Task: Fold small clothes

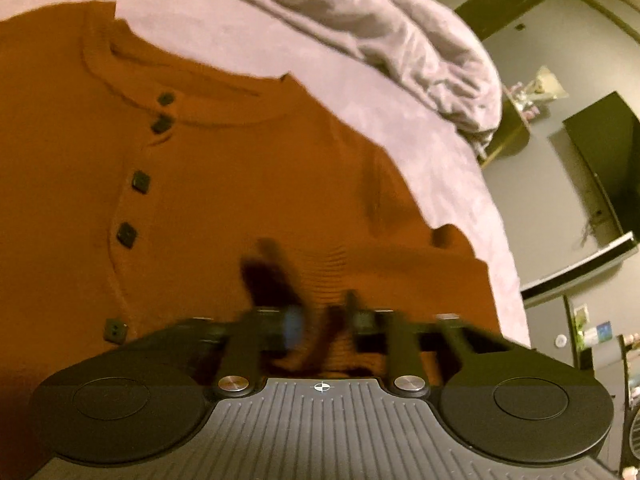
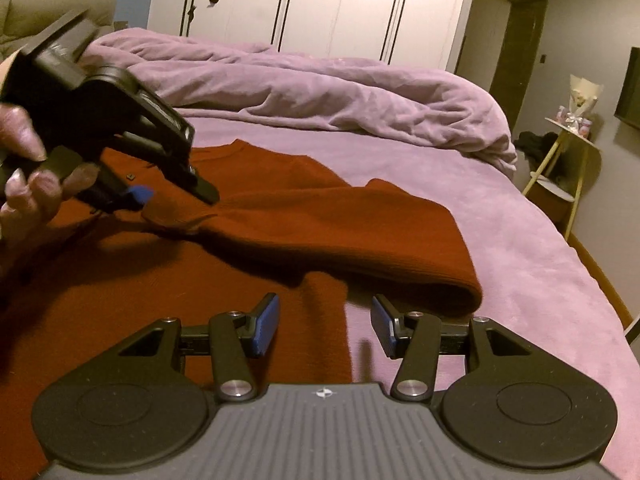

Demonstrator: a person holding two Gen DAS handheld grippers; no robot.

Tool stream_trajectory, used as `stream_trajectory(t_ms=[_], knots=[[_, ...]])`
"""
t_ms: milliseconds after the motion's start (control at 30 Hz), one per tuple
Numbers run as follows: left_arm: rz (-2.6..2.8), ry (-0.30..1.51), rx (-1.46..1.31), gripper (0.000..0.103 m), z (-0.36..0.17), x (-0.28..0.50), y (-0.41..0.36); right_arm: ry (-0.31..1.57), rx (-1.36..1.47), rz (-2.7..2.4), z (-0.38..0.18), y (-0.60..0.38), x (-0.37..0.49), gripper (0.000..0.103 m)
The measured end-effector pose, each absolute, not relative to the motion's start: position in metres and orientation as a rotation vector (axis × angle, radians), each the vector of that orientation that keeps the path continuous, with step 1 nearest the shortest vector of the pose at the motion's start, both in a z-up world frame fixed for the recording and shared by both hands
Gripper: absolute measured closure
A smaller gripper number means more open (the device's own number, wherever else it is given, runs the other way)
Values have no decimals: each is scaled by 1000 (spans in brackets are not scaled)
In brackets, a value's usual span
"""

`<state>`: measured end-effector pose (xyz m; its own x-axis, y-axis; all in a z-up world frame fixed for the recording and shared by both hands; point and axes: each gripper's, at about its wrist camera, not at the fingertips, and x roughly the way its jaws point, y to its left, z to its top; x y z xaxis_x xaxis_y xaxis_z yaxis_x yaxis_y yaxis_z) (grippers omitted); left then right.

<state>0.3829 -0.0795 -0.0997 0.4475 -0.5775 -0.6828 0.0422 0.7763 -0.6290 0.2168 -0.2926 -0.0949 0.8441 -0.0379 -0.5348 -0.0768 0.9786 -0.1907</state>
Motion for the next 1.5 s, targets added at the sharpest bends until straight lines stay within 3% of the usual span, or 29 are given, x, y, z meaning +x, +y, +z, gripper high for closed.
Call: stream_trajectory(t_ms=[167,367,567,667,767,800,867,900,933,1000,1200,1500], knots=[[-445,958,-611,97,-69,376,-61,553,-250,-11,-90,-287,220,49],[-360,769,-478,97,-10,364,18,534,-271,-43,-83,-284,229,44],[-49,859,-311,97,-44,363,96,571,-364,-44,-95,-263,250,44],[-65,908,-375,95,-67,360,114,584,-400,-53,-102,-256,260,44],[-100,885,-433,78,-77,356,122,578,-435,-57,-104,-250,267,45],[-119,875,-457,73,-79,356,122,576,-445,-55,-104,-248,269,47],[-137,865,-491,76,-81,362,121,575,-467,-43,-106,-244,273,61],[-136,863,-487,91,-81,363,117,577,-478,-34,-108,-242,276,74],[-135,862,-471,97,-80,365,117,579,-491,-35,-110,-239,279,80],[-120,857,-420,97,-77,369,112,557,-525,-44,-112,-235,283,85],[-101,731,-312,97,-56,367,108,546,-531,-112,-115,-231,287,86],[-60,815,-334,97,-84,372,120,540,-631,-149,-129,-224,286,87]])
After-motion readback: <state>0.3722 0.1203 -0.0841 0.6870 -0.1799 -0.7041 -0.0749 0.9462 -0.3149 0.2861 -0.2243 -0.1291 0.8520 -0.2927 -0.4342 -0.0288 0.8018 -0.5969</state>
